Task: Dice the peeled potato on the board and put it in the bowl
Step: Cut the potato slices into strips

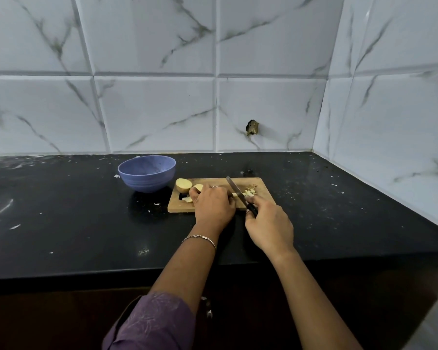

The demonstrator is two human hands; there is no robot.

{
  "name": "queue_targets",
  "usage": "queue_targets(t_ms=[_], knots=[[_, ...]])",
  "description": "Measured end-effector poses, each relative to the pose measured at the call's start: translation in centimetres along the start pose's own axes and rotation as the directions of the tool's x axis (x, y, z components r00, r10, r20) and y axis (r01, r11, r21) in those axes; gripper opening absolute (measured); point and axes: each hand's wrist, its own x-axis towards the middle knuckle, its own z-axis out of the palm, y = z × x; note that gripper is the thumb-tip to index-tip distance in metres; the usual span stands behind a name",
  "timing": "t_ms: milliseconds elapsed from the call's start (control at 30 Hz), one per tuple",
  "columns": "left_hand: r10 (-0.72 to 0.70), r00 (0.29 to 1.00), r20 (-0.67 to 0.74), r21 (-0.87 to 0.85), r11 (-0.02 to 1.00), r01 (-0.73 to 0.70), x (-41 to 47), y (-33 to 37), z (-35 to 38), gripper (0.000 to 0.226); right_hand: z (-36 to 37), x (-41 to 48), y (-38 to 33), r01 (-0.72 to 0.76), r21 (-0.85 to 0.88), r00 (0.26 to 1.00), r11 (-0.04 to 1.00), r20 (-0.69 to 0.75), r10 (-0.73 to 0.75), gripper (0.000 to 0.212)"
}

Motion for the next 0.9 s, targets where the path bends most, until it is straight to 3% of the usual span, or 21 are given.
queue_targets(t_ms=[233,600,900], knots=[[0.007,1.000,0.004,0.044,0.999,-0.007,0.0,0.1,0.0,0.028,0.1,0.1,0.0,0.011,-0.017,1.000,1.000,0.001,-0.011,0.034],[0.004,1.000,0.018,0.044,0.999,-0.005,0.3,0.1,0.3,0.031,1.2,0.2,-0.5,0.132,-0.202,0.989,0.970,-0.036,-0.142,0.022],[-0.001,1.000,0.018,0.017,1.000,0.001,0.1,0.2,0.1,0.028,1.1,-0.1,-0.6,0.238,-0.357,0.966,0.903,-0.008,-0.257,0.027]])
